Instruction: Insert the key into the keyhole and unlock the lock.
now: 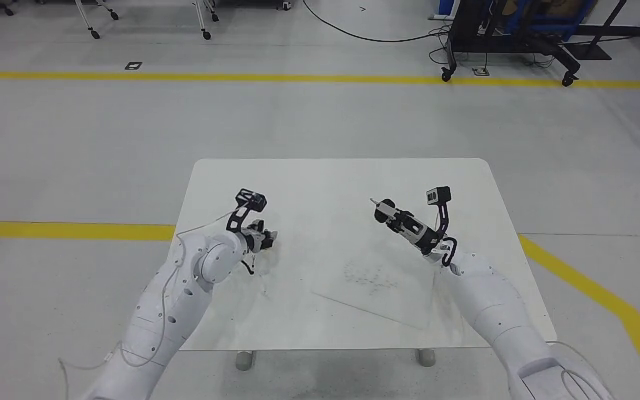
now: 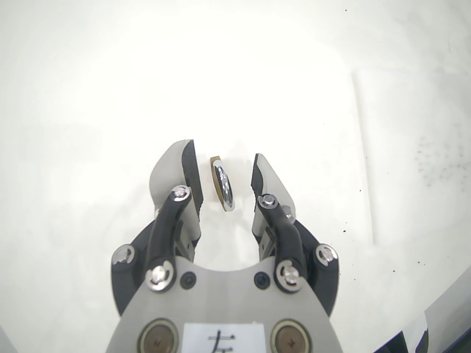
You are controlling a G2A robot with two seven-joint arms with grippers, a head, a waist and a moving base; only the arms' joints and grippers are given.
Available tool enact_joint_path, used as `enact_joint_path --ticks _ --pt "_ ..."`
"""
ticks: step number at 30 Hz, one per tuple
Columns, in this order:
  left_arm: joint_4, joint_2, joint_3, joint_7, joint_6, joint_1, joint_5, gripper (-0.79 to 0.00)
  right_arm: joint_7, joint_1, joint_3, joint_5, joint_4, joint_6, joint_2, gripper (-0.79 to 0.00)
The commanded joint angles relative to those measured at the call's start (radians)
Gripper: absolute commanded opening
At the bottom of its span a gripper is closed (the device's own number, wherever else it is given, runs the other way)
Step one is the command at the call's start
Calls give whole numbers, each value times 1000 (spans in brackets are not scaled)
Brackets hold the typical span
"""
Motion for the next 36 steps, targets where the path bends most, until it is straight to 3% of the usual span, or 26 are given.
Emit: enact_joint_path --ticks 1,2,12,18,22,26,33,36 --pt "0 -1 1 -6 0 0 -1 -705 0 0 0 0 0 0 0 -785" --pt "0 -1 1 -7 -1 0 -1 -785 0 0 0 0 0 0 0 -785" --pt "-12 0 -3 -37 -14 2 -9 -785 0 0 0 0 0 0 0 -785" --pt "-50 -5 -55 82 -10 15 -141 -785 0 0 0 0 0 0 0 -785" --pt "-103 -12 -103 196 -35 44 -332 -785 0 0 0 0 0 0 0 -785" --pt "-131 -24 -155 280 -54 77 -625 -785 0 0 0 0 0 0 0 -785" --pt "-132 -25 -157 275 -51 79 -656 -785 0 0 0 0 0 0 0 -785" --pt "-115 -40 -157 251 -13 89 -916 -785 0 0 0 0 0 0 0 -785"
